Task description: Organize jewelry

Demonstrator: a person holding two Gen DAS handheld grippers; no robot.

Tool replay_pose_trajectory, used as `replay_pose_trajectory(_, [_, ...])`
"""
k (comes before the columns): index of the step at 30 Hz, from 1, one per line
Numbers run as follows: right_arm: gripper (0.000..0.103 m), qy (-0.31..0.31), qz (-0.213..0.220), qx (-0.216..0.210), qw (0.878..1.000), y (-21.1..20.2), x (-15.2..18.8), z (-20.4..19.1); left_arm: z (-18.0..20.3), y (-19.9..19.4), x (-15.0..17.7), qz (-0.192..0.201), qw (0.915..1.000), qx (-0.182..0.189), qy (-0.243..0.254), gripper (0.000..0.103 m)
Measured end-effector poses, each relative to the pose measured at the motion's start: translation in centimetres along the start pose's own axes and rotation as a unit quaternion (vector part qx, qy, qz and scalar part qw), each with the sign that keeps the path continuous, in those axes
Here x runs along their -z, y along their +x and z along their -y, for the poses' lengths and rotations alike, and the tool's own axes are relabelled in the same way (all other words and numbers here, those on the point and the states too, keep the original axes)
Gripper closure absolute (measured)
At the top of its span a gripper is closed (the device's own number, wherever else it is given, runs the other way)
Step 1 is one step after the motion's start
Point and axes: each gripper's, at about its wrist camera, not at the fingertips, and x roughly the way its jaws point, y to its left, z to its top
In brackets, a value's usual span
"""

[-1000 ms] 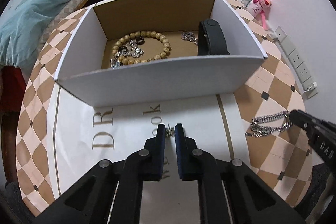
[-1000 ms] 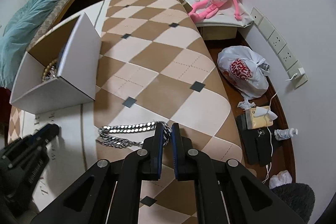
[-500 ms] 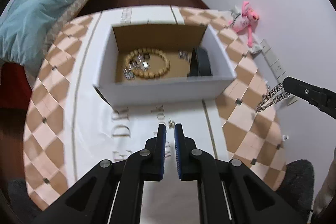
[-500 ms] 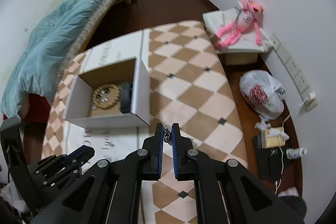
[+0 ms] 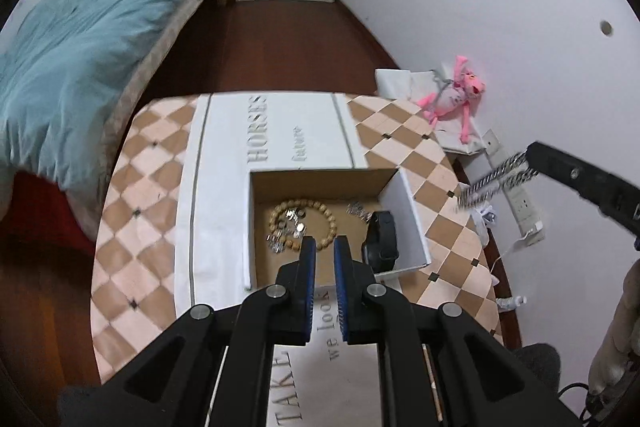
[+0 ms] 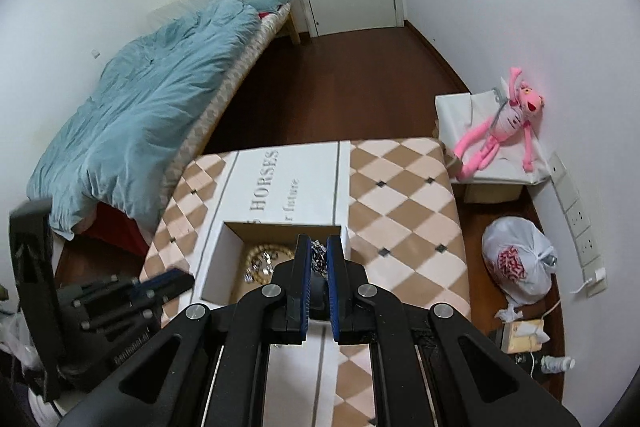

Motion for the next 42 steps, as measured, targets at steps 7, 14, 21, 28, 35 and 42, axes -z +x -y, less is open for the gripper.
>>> replay_pose_trajectory(7, [0.095,0.018,-0.018,0.001,1.0,0.8,3.0,1.0,-0.6,2.9,4.0,-0.039,0.9969,-0.064,-0.021,0.008])
replay_pose_trajectory(14, [0.095,0.052,-0.055,0.028,0.997,2.8,9.3,3.5,-0.7,6.8,8.0,-0.07,0.9944,-0.061,-0.051,0.007])
replay_pose_trajectory(21, [0.095,0.101,-0.095,0.056,0.989,5.6,14.6,6.9,1.2,10.8,9.5,-0.092,0.9932,-0.06,-0.037,0.008])
replay_pose_trajectory(28, [0.095,0.114,-0.096,0.072,0.986,5.8,15.5,8.5,3.3,11.8,9.1,-0.074,0.9954,-0.061,-0.003,0.058])
replay_pose_trajectory(35, [0.095,0.115,-0.086,0.078,0.987,5.4,14.5,8.8,4.1,12.0,9.0,-0.07,0.9963,-0.046,0.017,0.097])
replay_pose_trajectory(42, [0.095,0.108,-0.072,0.069,0.989,4.2,13.3,8.1,4.4,10.7,9.0,-0.054,0.9973,-0.039,0.029,0.097])
